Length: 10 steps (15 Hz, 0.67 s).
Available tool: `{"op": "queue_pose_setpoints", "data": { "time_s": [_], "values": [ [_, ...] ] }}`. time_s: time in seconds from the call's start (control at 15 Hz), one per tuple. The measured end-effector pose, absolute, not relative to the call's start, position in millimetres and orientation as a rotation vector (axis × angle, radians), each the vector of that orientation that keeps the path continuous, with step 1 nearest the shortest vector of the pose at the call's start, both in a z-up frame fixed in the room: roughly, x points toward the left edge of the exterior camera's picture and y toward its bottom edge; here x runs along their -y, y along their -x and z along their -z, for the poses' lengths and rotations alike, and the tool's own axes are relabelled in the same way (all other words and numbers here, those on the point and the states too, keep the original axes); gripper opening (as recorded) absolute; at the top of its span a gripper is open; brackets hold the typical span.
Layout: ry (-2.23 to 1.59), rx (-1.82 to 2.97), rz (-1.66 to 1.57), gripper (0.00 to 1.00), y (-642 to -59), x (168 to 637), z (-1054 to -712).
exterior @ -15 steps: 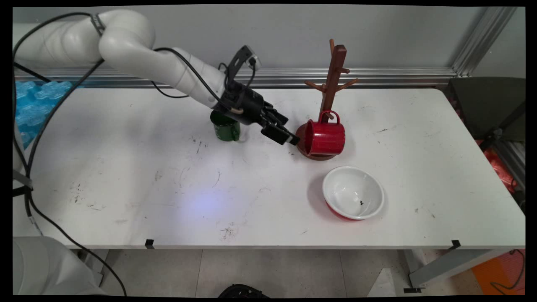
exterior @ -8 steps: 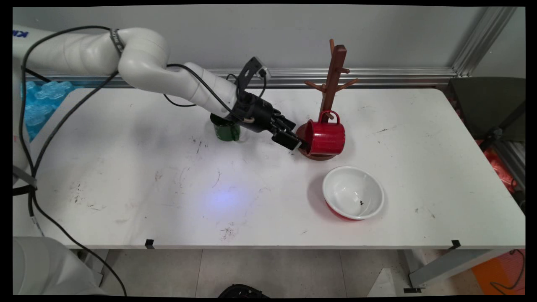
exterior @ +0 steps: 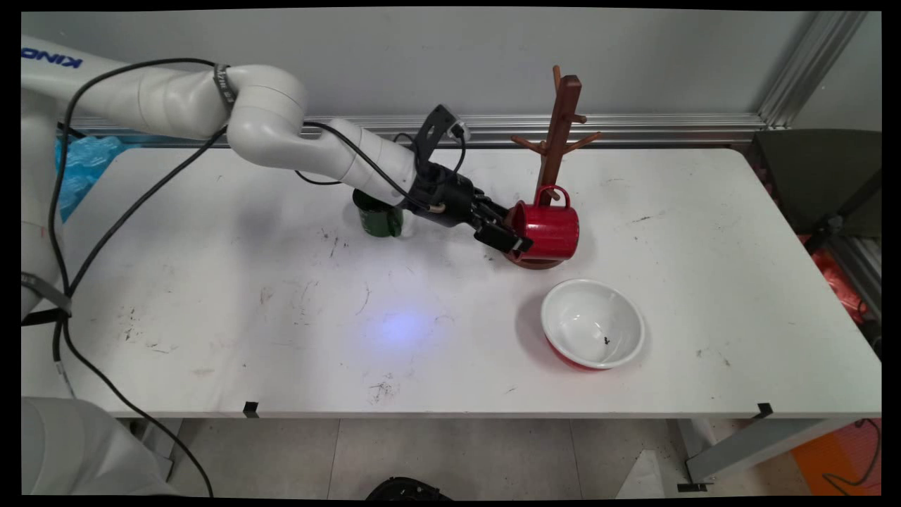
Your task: Pick up the red mug from the rack
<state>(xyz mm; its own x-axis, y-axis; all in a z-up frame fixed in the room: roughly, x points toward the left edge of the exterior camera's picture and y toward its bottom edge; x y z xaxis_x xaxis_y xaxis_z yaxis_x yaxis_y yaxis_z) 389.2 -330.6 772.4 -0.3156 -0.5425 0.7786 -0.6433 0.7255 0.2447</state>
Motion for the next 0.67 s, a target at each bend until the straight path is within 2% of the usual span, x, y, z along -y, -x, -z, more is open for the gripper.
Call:
{"op": "queue_pose_setpoints", "data": {
  "time_s": [0.67],
  "values": [
    [-0.912, 1.976, -0.126, 1.0, -375.0, 331.3, -762.3]
  ]
}}
